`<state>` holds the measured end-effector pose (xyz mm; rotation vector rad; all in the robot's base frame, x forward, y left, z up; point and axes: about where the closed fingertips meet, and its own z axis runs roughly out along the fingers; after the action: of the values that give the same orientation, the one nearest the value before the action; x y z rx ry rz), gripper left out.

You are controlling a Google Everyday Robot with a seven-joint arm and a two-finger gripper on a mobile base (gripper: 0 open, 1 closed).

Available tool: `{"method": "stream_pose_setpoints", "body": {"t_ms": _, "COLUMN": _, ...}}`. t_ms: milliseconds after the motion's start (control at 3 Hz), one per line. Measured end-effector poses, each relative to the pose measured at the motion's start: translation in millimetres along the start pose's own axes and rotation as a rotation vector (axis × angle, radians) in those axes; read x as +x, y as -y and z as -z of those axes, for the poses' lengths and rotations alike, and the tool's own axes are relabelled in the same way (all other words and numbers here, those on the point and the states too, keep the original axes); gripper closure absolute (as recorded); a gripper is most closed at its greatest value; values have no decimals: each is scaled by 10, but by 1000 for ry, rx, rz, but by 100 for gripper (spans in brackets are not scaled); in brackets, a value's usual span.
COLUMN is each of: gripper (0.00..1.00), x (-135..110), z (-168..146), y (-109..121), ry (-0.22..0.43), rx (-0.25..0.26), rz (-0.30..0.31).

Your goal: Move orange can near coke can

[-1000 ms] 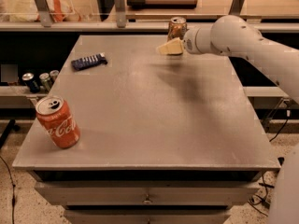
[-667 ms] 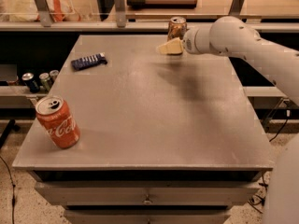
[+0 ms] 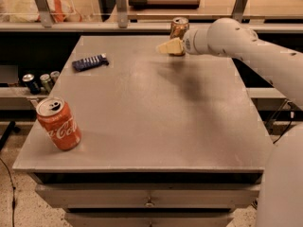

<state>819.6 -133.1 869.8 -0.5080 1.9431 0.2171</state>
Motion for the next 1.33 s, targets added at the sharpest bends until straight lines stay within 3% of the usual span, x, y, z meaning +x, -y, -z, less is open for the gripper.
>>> {"method": "stream_pose_setpoints", "body": {"t_ms": 333, "gripper": 0, "x": -15, "z": -45, "y": 2, "ry": 2, "rx": 9, "rz": -9}}
{"method": "stream_pose_setpoints", "body": {"t_ms": 667, "gripper": 17, "x": -20, "z": -75, "y": -3, "ry": 10, "rx": 15, "rz": -18}}
{"method": "stream_pose_setpoints", "body": {"t_ms": 1333, "gripper": 64, "x": -9, "z": -87, "y": -24, "ry": 20, "rx": 16, "rz": -26}}
